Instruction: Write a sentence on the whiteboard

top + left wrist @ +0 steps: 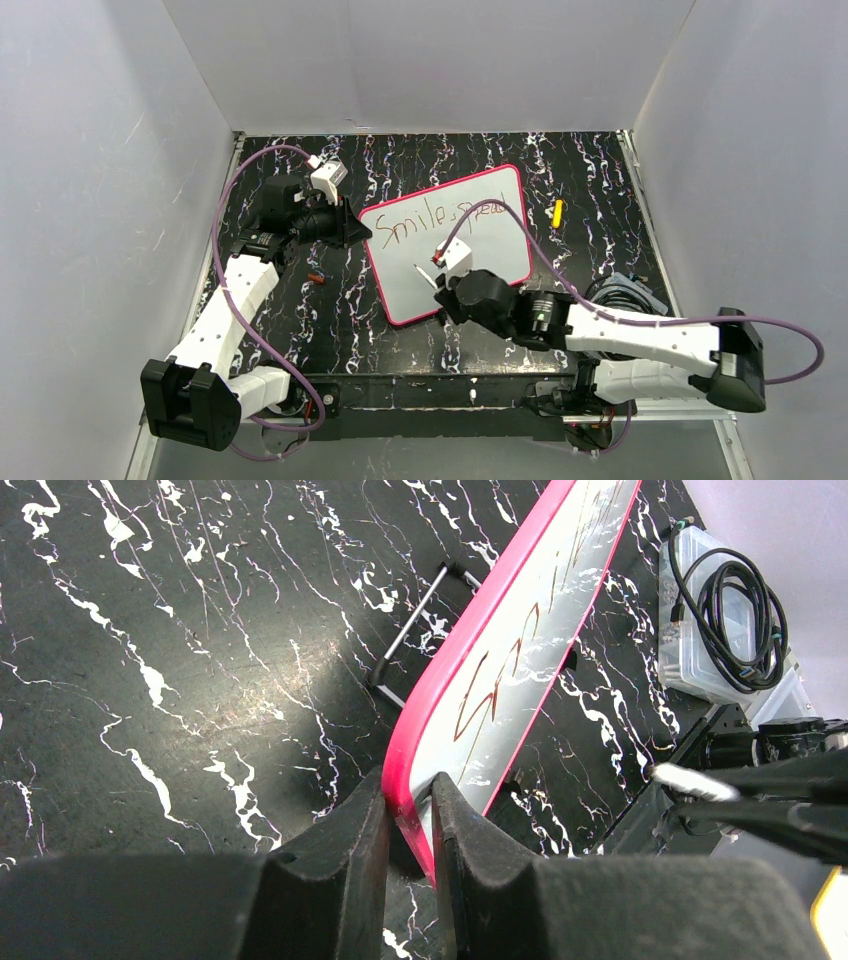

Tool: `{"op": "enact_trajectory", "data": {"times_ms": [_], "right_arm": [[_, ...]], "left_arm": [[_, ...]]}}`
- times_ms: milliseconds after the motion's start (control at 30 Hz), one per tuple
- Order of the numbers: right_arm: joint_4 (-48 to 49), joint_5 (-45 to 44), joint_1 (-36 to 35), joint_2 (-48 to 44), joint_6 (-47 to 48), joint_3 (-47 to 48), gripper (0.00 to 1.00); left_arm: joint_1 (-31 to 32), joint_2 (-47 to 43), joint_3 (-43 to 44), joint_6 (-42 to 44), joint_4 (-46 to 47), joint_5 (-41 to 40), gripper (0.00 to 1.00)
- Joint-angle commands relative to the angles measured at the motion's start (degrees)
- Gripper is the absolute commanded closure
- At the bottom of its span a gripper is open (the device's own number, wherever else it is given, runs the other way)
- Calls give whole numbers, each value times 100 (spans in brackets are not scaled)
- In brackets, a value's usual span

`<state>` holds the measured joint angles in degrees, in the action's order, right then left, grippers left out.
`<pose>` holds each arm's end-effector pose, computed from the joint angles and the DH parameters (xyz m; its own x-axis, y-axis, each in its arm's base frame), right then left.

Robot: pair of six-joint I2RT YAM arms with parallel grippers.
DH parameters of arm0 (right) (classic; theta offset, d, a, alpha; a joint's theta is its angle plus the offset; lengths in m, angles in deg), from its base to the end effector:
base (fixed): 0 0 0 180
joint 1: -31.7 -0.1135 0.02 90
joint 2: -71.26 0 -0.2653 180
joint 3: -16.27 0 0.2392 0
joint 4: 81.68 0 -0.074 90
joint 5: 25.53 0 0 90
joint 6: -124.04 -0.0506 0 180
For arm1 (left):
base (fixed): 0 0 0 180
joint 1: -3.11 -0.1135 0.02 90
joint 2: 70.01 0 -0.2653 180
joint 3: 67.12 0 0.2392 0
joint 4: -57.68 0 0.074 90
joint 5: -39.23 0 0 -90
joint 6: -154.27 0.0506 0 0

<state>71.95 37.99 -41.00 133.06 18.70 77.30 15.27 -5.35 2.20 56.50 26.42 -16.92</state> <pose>0.0929 0.2224 0.2897 -0.3257 -0.2494 -0.9120 -0.6745 0.7373 0.0393 0.2371 -0.0799 0.3208 -0.5232 -0.0021 -0.8522 0.5966 0.7132 -0.3680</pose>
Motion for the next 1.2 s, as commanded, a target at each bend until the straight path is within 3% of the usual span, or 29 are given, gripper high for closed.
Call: {"op": "enact_trajectory", "data": {"times_ms": [0, 500, 733, 1167], "right_arm": [[605, -724, -184, 476, -499, 238, 99], [1001, -730, -191, 1594, -542, 676, 99], [541, -892, -182, 1966, -763, 899, 99], [774, -615, -332, 1733, -500, 775, 99]], "left_arm": [[23, -145, 41, 129, 56, -130, 100], [23, -147, 32, 109, 74, -81, 100], [23, -163, 32, 95, 82, -52, 100], [23, -196, 23, 89, 96, -47, 100]]}}
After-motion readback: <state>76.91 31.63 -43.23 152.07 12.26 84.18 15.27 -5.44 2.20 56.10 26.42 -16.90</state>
